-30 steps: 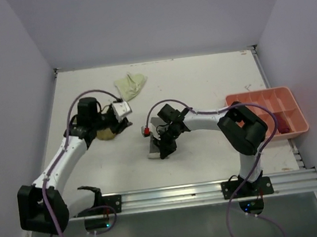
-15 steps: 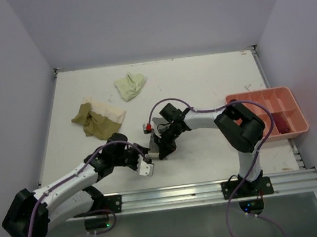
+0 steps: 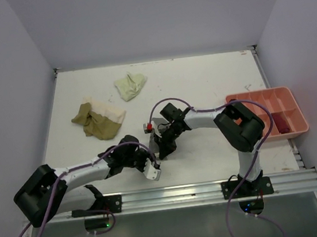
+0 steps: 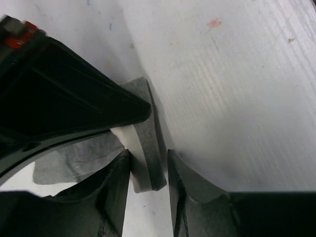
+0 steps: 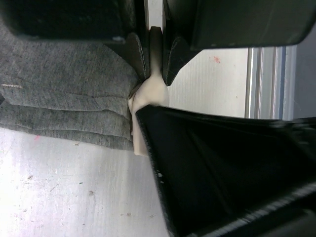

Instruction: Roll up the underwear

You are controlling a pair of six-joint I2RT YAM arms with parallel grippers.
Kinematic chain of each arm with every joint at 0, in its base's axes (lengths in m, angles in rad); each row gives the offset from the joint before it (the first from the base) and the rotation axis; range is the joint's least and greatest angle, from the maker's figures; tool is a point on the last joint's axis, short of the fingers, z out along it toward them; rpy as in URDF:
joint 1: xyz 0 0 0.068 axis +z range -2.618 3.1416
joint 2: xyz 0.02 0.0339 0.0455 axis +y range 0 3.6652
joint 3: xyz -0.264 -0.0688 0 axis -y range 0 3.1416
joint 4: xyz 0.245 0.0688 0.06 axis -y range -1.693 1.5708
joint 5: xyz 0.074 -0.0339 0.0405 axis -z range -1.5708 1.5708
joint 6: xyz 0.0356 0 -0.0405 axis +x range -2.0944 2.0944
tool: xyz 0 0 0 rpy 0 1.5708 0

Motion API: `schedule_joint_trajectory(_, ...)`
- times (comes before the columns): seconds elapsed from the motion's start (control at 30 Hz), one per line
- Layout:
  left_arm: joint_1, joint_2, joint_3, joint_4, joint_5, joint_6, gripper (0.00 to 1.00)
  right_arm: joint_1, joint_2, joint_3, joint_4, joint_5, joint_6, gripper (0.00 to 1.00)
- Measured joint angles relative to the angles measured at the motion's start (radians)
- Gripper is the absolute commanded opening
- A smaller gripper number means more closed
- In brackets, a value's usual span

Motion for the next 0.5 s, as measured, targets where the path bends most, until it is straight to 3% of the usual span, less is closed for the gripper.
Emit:
schedule_joint_trajectory(0.13,-0.015,0.076,0.031,0.000,-0.031,0.014,0.09,0.001,0.000,0.000,-0.009,-0.002,-0.012,0.00)
schedule_joint_trajectory(0.23,-0.021,0.109,0.083,-0.058,-0.038,0.015,0.00,-0.003,0.000,0.000,-0.024,-0.004,-0.021,0.16)
schedule_joint_trajectory(0.27,-0.022,0.120,0.102,-0.084,-0.038,0.013,0.00,-0.005,0.000,0.001,-0.030,-0.004,-0.023,0.30)
schedule_joint_trajectory(0.37,-0.027,0.170,0.193,-0.197,-0.036,-0.002,0.00,-0.017,-0.003,0.010,-0.061,-0.016,-0.015,0.52)
schedule_joint_trajectory(0.5,-0.027,0.232,0.296,-0.330,-0.022,-0.034,0.00,-0.067,-0.022,0.041,-0.087,-0.022,0.017,0.60)
